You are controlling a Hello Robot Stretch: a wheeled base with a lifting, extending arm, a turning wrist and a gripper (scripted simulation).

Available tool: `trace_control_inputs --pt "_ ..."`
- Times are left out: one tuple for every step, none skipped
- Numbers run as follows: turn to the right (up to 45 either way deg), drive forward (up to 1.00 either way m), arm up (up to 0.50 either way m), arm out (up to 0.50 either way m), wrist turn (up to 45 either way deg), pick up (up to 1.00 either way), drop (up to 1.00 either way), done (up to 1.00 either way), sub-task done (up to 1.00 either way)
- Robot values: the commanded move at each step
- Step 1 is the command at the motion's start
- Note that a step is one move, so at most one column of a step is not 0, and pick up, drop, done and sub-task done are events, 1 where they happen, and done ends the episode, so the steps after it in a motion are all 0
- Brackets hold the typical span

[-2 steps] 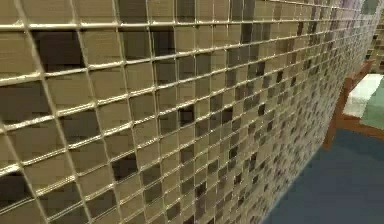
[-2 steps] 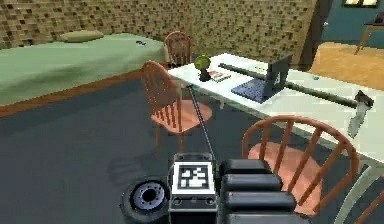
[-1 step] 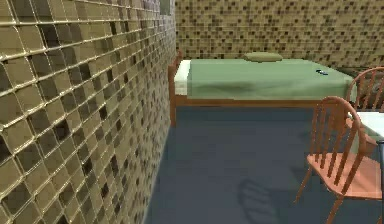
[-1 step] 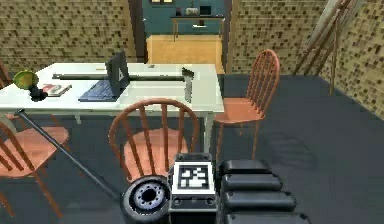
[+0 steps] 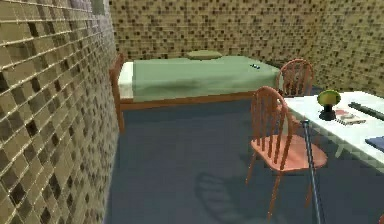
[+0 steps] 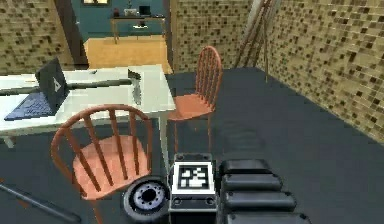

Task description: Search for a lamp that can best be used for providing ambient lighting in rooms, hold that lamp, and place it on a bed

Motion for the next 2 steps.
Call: trace_control_inputs --pt "0.0 1.00 0.00 0.00 0.0 0.00 0.00 0.00 0.00" --pt "0.0 0.60 0.00 0.00 0.0 0.00 0.00 0.00 0.00"
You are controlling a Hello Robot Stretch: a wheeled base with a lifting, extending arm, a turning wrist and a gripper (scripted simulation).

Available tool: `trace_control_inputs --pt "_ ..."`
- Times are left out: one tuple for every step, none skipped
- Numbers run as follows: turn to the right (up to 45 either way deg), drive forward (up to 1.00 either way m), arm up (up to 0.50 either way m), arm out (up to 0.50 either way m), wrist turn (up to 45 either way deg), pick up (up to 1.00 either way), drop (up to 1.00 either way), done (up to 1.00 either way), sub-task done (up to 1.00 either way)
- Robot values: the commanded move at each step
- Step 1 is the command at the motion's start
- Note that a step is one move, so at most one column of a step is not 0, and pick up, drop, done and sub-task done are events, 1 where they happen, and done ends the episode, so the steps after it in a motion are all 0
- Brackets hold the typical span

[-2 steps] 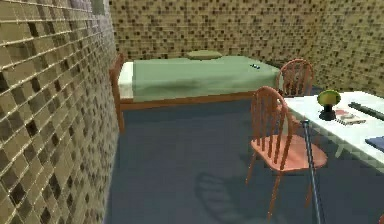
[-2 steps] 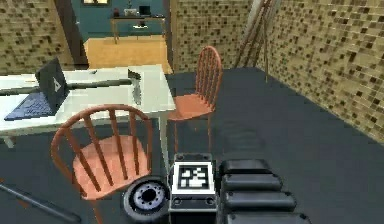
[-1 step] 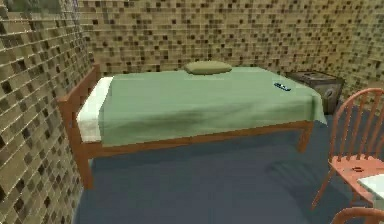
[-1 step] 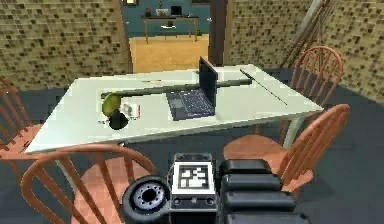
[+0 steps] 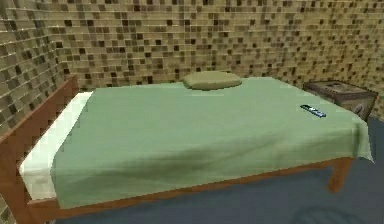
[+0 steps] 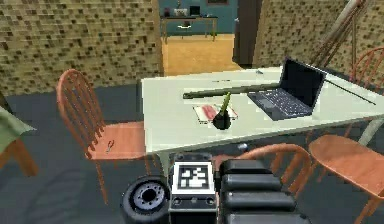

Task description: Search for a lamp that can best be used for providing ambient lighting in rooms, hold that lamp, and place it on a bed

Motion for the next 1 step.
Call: trace_control_inputs --pt "18.0 0.00 0.00 0.00 0.0 0.00 0.00 0.00 0.00"
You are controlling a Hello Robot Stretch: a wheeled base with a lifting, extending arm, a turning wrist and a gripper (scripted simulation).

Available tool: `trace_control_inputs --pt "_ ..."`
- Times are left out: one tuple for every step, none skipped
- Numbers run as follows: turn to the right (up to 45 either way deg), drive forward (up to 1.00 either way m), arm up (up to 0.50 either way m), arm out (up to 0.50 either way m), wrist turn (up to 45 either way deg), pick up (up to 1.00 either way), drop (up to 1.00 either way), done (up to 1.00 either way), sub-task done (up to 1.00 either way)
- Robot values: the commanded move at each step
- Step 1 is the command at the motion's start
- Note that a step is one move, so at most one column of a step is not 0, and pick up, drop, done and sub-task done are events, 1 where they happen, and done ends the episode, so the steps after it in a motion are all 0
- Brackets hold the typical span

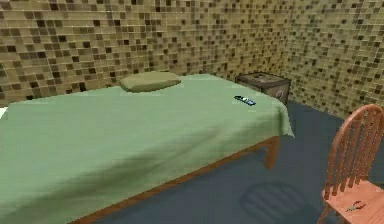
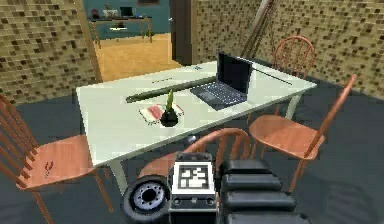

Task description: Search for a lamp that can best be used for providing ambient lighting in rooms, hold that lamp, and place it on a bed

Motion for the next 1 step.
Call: trace_control_inputs --pt "3.0 0.00 0.00 0.00 0.0 0.00 0.00 0.00 0.00"
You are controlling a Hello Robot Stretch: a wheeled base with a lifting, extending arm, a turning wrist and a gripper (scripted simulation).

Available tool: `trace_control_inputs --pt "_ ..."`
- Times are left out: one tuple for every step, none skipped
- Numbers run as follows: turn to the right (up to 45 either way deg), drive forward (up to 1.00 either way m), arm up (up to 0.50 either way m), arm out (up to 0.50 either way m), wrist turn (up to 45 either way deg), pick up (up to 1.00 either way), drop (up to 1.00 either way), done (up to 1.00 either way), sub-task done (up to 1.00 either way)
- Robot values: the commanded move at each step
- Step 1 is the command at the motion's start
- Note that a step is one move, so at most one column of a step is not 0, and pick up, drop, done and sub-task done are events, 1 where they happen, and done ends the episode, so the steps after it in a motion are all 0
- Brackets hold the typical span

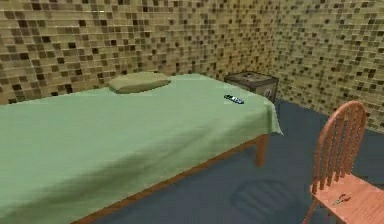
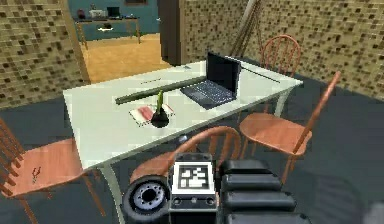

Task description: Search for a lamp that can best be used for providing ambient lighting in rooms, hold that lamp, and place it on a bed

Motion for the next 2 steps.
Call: trace_control_inputs --pt "0.0 0.55 0.00 0.00 0.0 0.00 0.00 0.00 0.00" --pt "-45.0 0.00 0.00 0.00 0.0 0.00 0.00 0.00 0.00"
